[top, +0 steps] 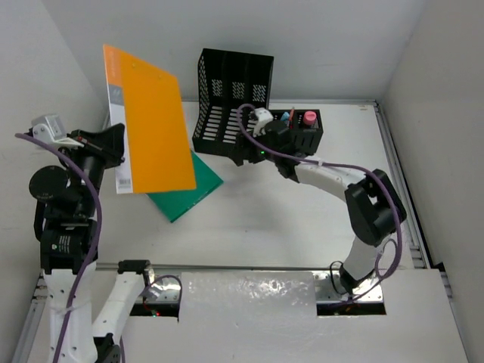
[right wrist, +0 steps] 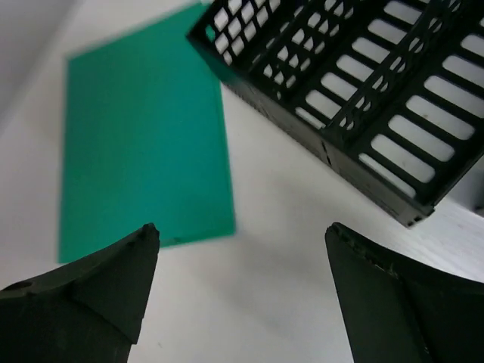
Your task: Organize the desk
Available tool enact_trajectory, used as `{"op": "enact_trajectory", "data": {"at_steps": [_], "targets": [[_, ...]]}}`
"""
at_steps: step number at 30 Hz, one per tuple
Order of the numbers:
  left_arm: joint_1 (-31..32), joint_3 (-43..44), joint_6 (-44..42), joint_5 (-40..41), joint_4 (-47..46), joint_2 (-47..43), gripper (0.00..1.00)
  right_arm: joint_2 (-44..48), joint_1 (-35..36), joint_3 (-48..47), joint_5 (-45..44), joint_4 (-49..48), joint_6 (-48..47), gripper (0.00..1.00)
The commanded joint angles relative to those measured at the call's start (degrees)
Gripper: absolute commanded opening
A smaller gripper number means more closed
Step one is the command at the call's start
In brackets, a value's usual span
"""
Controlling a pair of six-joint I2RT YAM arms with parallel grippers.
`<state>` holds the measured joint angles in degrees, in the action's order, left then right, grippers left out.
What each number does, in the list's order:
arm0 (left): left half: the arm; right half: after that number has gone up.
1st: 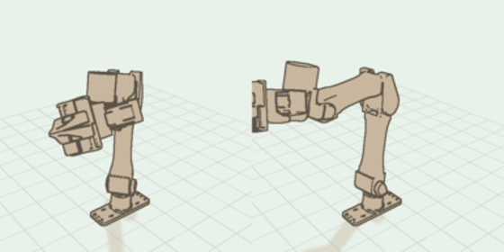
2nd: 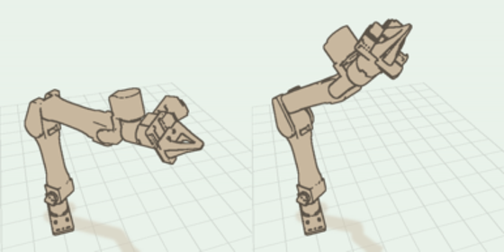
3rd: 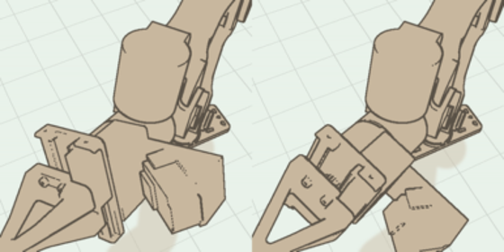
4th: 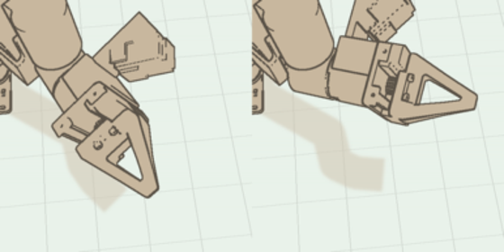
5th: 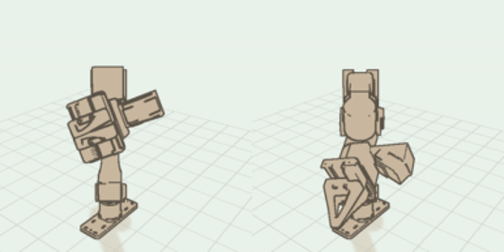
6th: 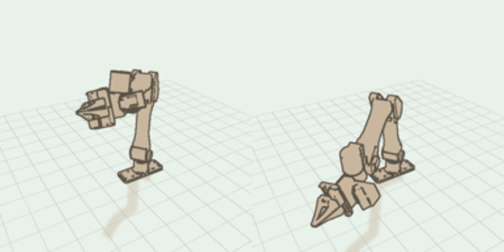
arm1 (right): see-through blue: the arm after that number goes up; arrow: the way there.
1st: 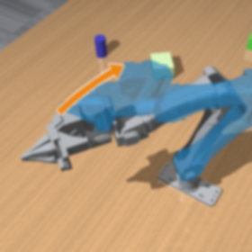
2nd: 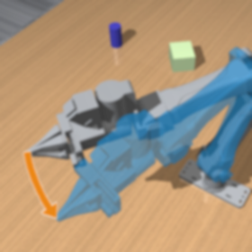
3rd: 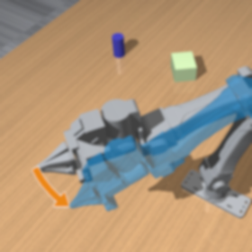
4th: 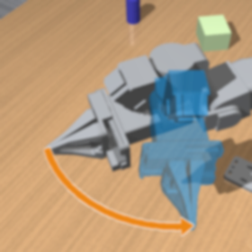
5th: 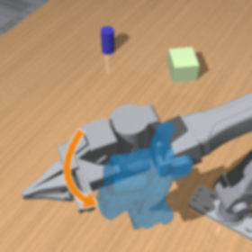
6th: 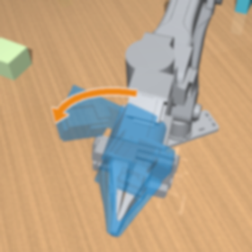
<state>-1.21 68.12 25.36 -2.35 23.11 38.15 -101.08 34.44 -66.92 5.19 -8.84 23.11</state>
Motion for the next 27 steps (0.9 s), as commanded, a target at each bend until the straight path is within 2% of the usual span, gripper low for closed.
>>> {"op": "enact_trajectory", "data": {"at_steps": [1, 3, 4, 5, 8, 10, 15, 20, 27], "targets": [[0.16, 1.22, -0.49, 5.69, 1.49, 0.08, 0.00, -1.75, -5.07, 6.07, 19.93, -24.52, 16.24, 0.90], [0.25, 2.19, -0.75, 6.30, 1.94, -0.01, 0.00, -4.90, -7.09, 7.23, 24.84, -39.62, 25.98, 0.99], [0.33, 2.20, -0.76, 6.30, 1.94, -0.09, 0.00, -6.75, -7.54, 6.54, 29.65, -46.03, 30.28, 0.99], [0.25, 2.20, -0.58, 6.13, 1.41, -0.01, 0.00, -11.20, -7.80, 5.32, 31.53, -57.31, 39.37, 0.99], [0.33, 0.88, 0.91, 4.12, 0.45, 1.39, 0.00, -20.26, -6.93, -1.98, 35.15, -72.39, 53.81, 0.99], [0.42, 0.53, 1.26, 3.32, -0.26, 3.06, 0.00, -22.66, -6.31, -5.41, 35.50, -78.40, 59.04, 0.99], [0.60, -0.88, 1.88, 2.70, -1.67, 5.44, 0.00, -21.88, -3.76, -6.90, 37.61, -76.07, 55.11, 0.99], [0.60, -2.81, 3.55, 1.22, -2.98, 6.67, 0.00, -24.34, -2.71, -11.04, 39.02, -81.51, 61.61, 0.99], [0.60, -2.82, 6.71, -2.04, -6.32, 8.43, 0.00, -26.09, -0.16, -13.06, 41.39, -77.12, 58.98, 0.99]]}}
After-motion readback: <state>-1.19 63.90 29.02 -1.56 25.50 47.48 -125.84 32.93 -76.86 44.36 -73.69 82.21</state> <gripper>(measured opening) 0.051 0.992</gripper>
